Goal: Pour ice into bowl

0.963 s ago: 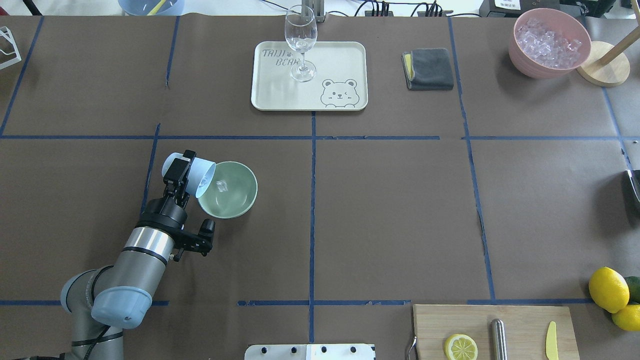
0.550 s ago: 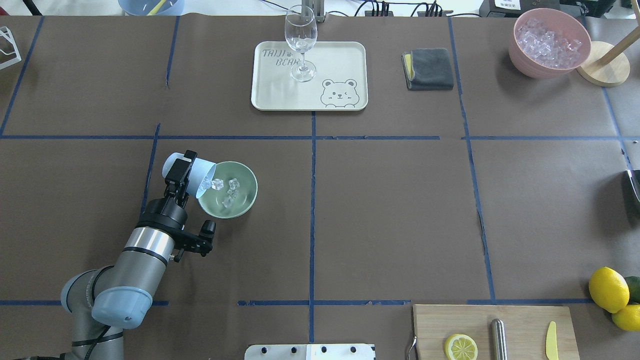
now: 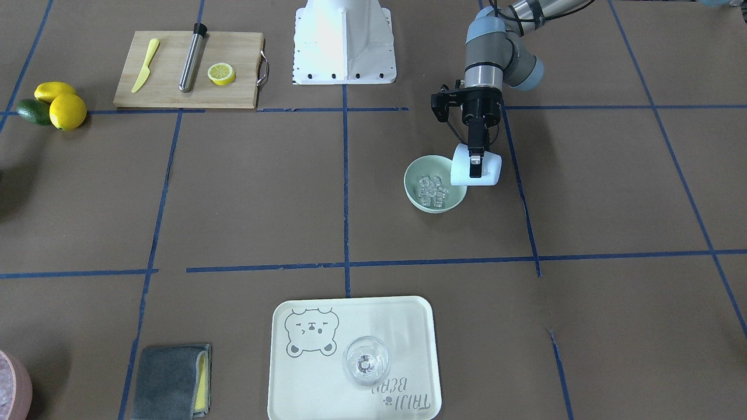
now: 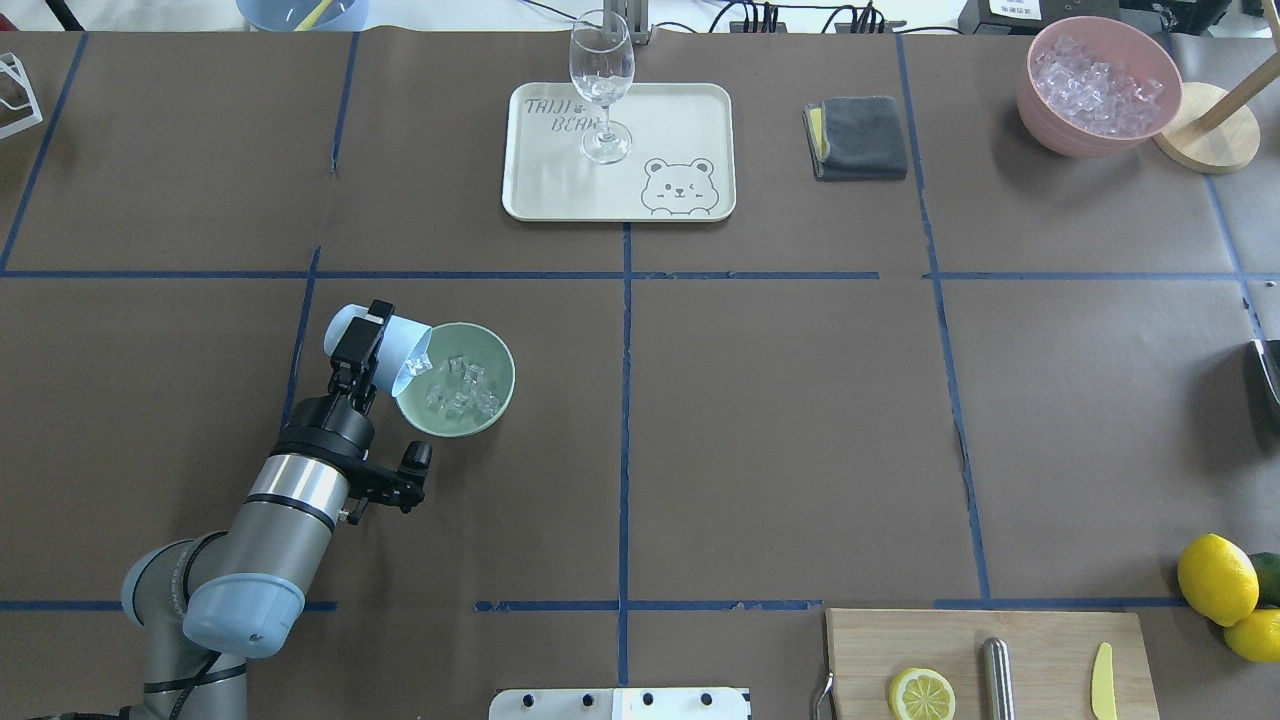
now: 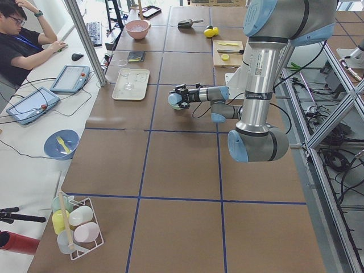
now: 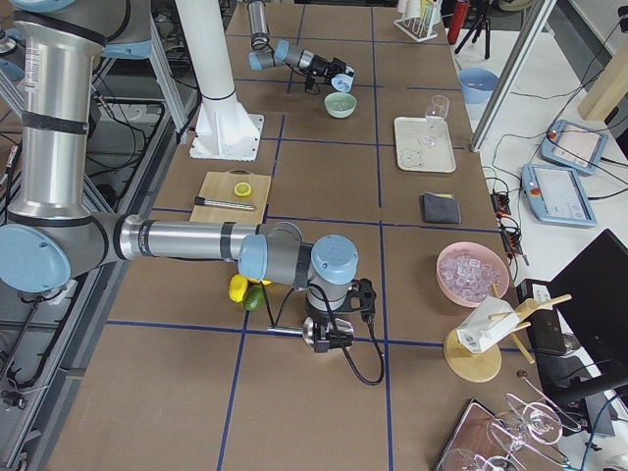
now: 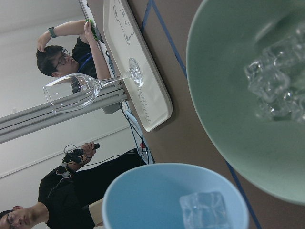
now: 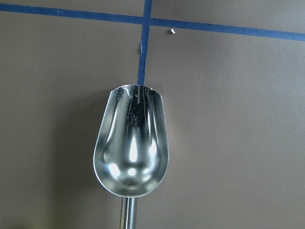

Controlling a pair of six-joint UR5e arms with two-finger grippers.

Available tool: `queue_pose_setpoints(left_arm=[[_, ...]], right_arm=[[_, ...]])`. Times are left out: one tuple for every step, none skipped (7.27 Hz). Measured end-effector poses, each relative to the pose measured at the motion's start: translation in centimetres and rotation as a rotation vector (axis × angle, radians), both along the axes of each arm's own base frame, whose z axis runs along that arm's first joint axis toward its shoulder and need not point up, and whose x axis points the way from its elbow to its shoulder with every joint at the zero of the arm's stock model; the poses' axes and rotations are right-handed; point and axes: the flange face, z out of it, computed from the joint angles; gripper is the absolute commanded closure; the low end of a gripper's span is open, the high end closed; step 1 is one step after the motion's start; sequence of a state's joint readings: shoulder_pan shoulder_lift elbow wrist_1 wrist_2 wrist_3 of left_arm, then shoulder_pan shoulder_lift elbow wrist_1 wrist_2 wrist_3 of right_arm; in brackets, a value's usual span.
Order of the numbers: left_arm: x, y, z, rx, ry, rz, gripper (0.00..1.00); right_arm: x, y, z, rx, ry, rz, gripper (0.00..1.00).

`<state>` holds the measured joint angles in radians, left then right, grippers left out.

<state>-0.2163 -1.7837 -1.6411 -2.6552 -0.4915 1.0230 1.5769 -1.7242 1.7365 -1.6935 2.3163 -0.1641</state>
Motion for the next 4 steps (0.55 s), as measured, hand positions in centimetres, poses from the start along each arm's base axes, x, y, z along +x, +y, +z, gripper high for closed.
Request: queue_pose_setpoints(left_arm=[[-0.11, -0.02, -0.13, 0.012, -0.036, -0.005, 1.0], [-0.15, -0.03, -0.17, 0.018, -0.051, -0.007, 1.0], [-0.16, -0.03, -0.19, 0.02, -0.057, -0.008, 1.0], [-0.19, -0.03, -0.22, 0.021, -0.057, -0.008, 1.0]], right_arm=[[0.0, 0.0, 0.02, 0.0, 0.0, 0.0, 0.0], [0.0, 0.01, 0.04, 0.0, 0.0, -0.001, 0.0], [0.0, 0.0, 0.02, 0.0, 0.0, -0.001, 0.0], [0.0, 0.0, 0.01, 0.001, 0.0, -0.001, 0.0]])
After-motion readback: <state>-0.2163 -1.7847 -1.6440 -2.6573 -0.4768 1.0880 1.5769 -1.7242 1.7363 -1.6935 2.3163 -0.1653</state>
